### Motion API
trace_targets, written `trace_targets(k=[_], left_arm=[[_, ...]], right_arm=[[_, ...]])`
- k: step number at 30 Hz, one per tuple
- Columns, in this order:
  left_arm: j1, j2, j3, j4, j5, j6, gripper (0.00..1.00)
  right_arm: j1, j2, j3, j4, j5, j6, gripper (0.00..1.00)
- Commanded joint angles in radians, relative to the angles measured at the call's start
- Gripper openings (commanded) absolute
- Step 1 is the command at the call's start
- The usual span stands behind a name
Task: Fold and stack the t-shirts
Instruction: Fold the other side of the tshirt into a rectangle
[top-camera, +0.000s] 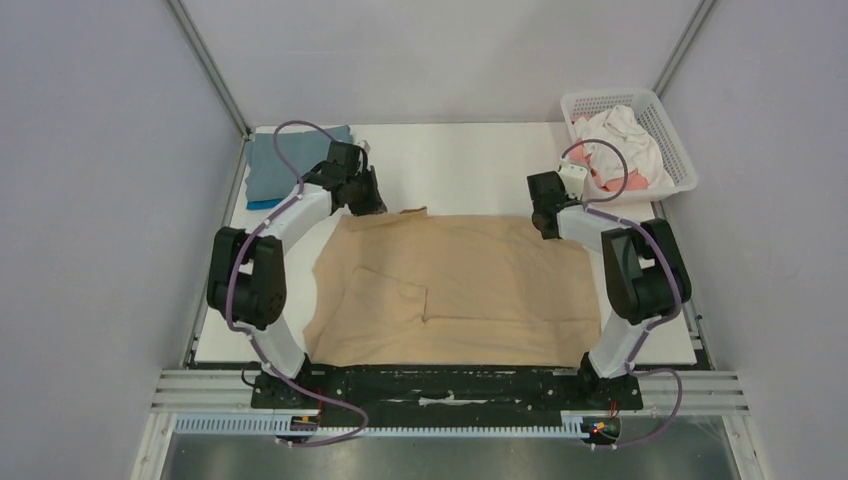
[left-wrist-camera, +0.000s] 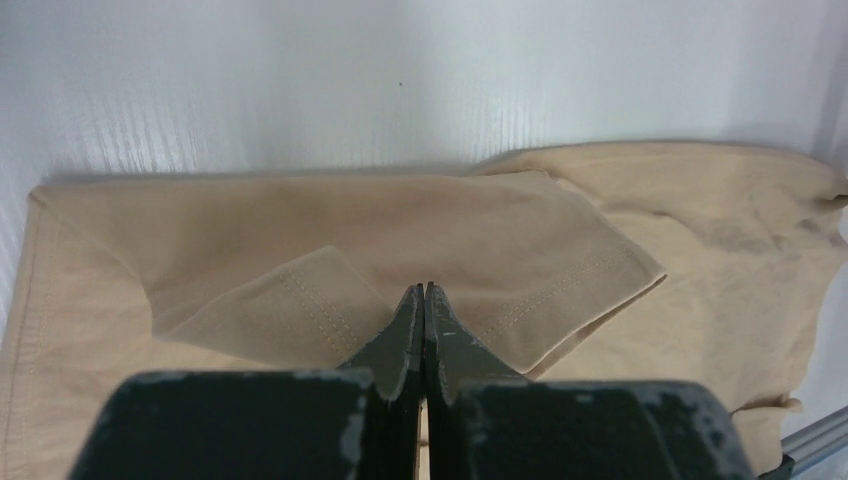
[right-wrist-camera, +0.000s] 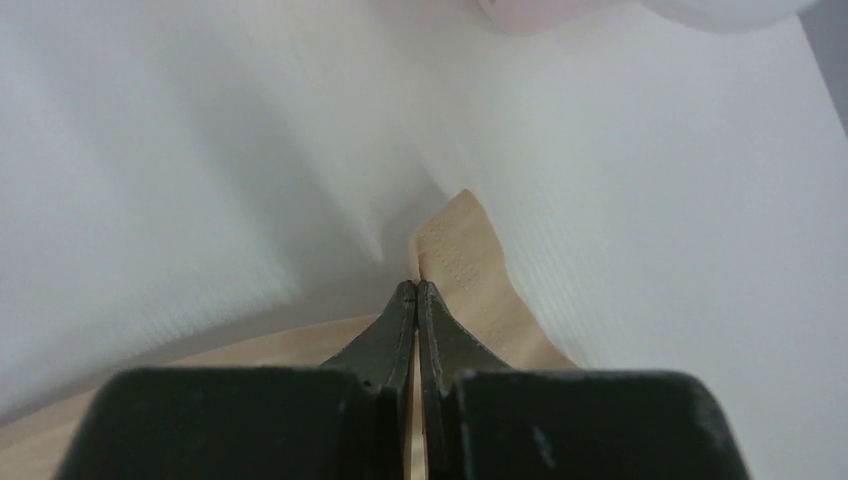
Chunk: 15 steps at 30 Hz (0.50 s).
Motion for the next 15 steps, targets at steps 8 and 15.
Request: trace_targets(k=[8, 15], left_arm=[[-0.044, -0.273, -0.236, 0.051, -0.060, -0.049, 0.02], [-0.069, -0.546, -0.429, -0.006, -0.132, -0.185, 0.02]], right_arm=[[0.090, -0.348, -0.278, 0.074, 0.010, -0.054, 0.00], [0.157, -0.560, -0.397, -0.007, 0.077, -0.062, 0.00]])
